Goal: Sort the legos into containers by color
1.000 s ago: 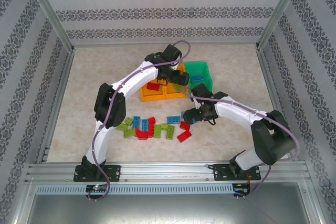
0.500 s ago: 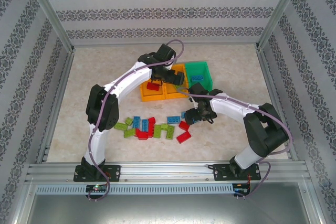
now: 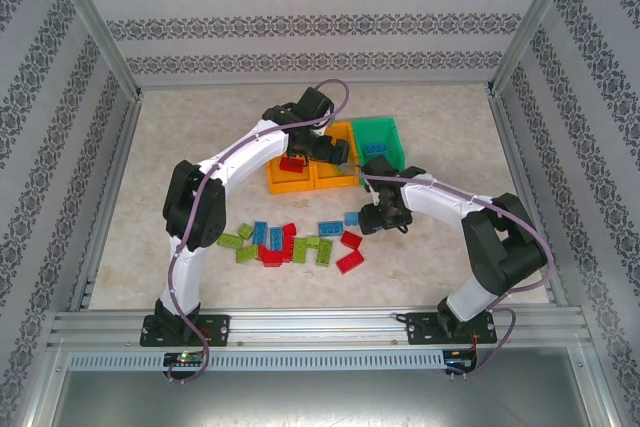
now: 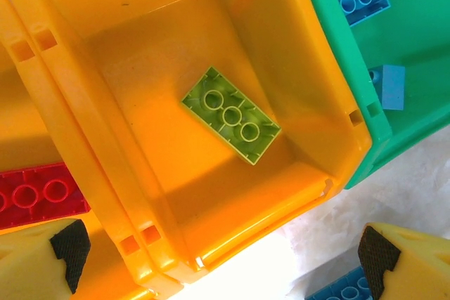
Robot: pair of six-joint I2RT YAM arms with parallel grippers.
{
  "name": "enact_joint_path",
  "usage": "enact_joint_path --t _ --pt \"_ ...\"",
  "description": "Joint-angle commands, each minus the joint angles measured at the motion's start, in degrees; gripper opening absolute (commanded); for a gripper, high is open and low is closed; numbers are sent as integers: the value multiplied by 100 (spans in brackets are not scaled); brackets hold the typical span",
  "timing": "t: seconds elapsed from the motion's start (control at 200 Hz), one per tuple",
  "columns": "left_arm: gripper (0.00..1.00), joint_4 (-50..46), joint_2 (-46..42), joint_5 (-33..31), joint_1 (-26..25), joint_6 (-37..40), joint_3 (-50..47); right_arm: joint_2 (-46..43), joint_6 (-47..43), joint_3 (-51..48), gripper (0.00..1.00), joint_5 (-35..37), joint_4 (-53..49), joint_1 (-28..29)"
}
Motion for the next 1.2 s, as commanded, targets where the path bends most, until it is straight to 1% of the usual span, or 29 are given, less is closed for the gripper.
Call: enact_joint_path --t 0.0,0.075,0.175,0.32,0.42,0.48,0.565,0.649,0.744,0.864,0.989,1.104,1.199 --pt "100 122 -402 -125 82 -120 -128 74 64 76 62 -86 -64 -101" --pt "100 177 -503 -155 102 -154 -258 -29 87 30 57 -51 -64 -162" --pt "100 360 -732 -226 144 -235 -569 -311 172 -26 53 -39 -57 -288" --pt "100 818 -1178 -272 159 -326 -1220 -826 313 21 52 -241 4 -585" --pt "100 834 -1356 -433 179 -327 -1483 -1049 410 224 52 -427 106 -837" --pt "100 771 -1418 -489 184 -324 -1593 -1031 469 424 52 -521 192 -1008" --pt "100 742 -1569 -562 191 -351 -1825 -753 618 855 52 -550 193 -1229" --pt "100 885 -1871 -604 194 -443 -2264 -320 810 1373 52 -639 129 -1412" --pt "100 899 -2190 -754 195 -546 -2728 101 983 1905 52 -665 127 -1491" --pt "100 627 -2452 -977 214 -670 -3165 638 1127 2426 52 -572 93 -1564" --pt "100 646 -2821 -995 235 -860 -3695 1137 1143 2868 55 -587 -22 -1585" --pt "100 517 -3010 -1095 275 -1051 -3983 1480 1189 3144 58 -507 -149 -1587" --pt "100 411 -3067 -1082 319 -1169 -4169 1630 1230 3249 64 -463 -190 -1593"
